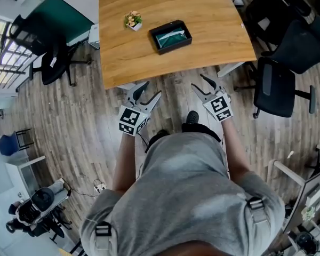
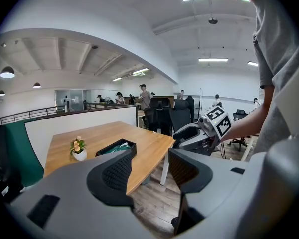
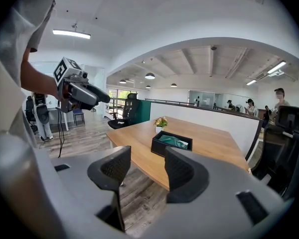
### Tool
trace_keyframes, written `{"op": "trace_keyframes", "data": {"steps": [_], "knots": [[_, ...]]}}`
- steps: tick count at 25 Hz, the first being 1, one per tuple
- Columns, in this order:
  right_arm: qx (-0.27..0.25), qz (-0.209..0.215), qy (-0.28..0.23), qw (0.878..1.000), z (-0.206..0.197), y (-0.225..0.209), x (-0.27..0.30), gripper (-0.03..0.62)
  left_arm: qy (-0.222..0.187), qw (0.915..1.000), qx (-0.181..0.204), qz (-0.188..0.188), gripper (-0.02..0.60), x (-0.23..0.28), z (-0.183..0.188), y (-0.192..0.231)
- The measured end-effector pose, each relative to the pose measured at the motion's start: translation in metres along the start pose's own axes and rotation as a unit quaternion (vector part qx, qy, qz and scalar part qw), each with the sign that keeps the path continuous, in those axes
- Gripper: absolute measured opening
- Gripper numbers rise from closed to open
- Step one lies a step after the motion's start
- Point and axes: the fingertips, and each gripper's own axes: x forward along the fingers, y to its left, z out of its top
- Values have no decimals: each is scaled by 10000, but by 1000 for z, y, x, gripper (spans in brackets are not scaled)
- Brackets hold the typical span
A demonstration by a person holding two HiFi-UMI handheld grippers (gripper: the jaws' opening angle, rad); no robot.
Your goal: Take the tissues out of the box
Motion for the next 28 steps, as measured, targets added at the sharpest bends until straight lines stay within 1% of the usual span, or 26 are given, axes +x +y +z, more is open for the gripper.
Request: {"op": "trace_keyframes", "data": {"steps": [8, 15, 20, 28], "knots": [[-168, 297, 4, 9994, -11, -31, -3, 221, -34, 9994, -50, 352, 245, 20, 9, -12], [-180, 451, -17, 9988, -14, -39, -2, 219, 5, 9986, -70, 532, 245, 23, 13, -18], [-209, 493, 27, 9986, -16, -41, 1, 219, 13, 9985, -107, 537, 245, 30, 13, -17], [-290, 442, 124, 9985, -17, -59, 2, 218, -81, 9988, -141, 461, 245, 54, 22, -8]]}}
